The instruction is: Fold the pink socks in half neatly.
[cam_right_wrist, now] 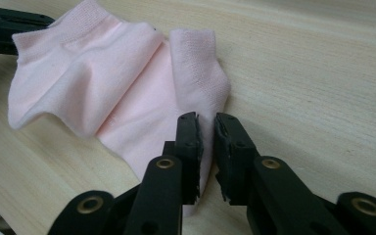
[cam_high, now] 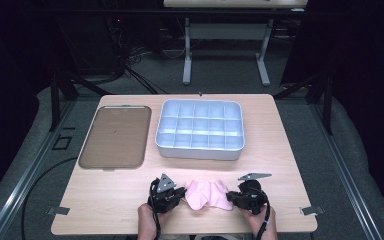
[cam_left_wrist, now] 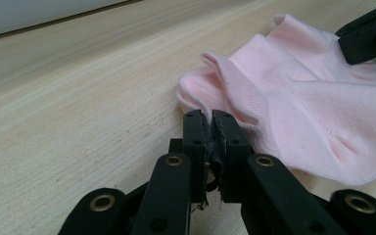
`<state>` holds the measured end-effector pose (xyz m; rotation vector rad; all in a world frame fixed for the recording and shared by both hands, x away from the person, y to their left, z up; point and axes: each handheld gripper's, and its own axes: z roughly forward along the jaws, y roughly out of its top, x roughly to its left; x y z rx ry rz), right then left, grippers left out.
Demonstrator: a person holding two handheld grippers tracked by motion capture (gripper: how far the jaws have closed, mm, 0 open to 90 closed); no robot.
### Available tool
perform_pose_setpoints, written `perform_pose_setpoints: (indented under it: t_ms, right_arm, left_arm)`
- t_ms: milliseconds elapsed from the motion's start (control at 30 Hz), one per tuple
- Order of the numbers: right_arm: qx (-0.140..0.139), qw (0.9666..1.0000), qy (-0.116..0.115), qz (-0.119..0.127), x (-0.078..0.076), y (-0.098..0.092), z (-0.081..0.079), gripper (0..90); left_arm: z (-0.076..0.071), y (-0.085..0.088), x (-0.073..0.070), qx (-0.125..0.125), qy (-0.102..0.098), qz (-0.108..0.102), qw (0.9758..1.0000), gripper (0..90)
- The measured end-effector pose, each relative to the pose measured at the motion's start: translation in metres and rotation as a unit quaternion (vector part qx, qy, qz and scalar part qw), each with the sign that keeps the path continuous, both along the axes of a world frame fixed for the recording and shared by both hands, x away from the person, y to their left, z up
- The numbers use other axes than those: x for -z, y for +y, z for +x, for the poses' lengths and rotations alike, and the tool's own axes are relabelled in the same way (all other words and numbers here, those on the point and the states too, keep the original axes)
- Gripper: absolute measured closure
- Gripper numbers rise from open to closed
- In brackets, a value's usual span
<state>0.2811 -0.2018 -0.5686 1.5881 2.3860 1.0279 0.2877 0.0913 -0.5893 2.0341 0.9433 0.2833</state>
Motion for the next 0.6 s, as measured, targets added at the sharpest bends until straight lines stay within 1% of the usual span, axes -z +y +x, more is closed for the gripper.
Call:
perform_pose_setpoints:
  t_ms: [33, 133, 167, 233, 333, 467, 600]
  right_arm:
    - [0.000, 1.0000, -0.001, 0.000, 0.0003, -0.0003, 0.0001, 77.0]
    - [0.003, 1.0000, 0.001, -0.002, 0.0010, 0.0002, -0.0001, 75.6]
    - [0.002, 1.0000, 0.000, -0.003, 0.0010, 0.0003, -0.0001, 76.7]
    - [-0.001, 1.0000, 0.001, -0.006, 0.0013, 0.0011, -0.0003, 81.6]
    - [0.000, 1.0000, 0.001, 0.002, 0.0018, 0.0003, -0.0003, 86.6]
    - [0.001, 0.9998, 0.005, 0.018, 0.0000, -0.0015, -0.0011, 87.5]
    - [0.000, 0.9995, -0.003, 0.032, -0.0068, -0.0037, -0.0039, 87.5]
  left_arm:
    - [0.0000, -0.0001, 0.0000, 0.000, 0.000, -0.001, 1.0000, 84.4]
    - [0.0001, 0.0000, 0.0000, 0.001, 0.000, 0.000, 1.0000, 84.5]
    - [0.0001, 0.0000, 0.0000, 0.000, 0.000, 0.000, 1.0000, 84.5]
    - [0.0001, -0.0001, 0.0001, 0.000, 0.000, 0.000, 1.0000, 84.6]
    - [0.0001, -0.0001, 0.0000, 0.000, 0.000, 0.001, 1.0000, 84.7]
    - [0.0002, -0.0001, 0.0001, 0.000, 0.000, 0.000, 1.0000, 84.8]
    - [0.0003, 0.0001, 0.0000, 0.002, 0.001, 0.000, 1.0000, 84.8]
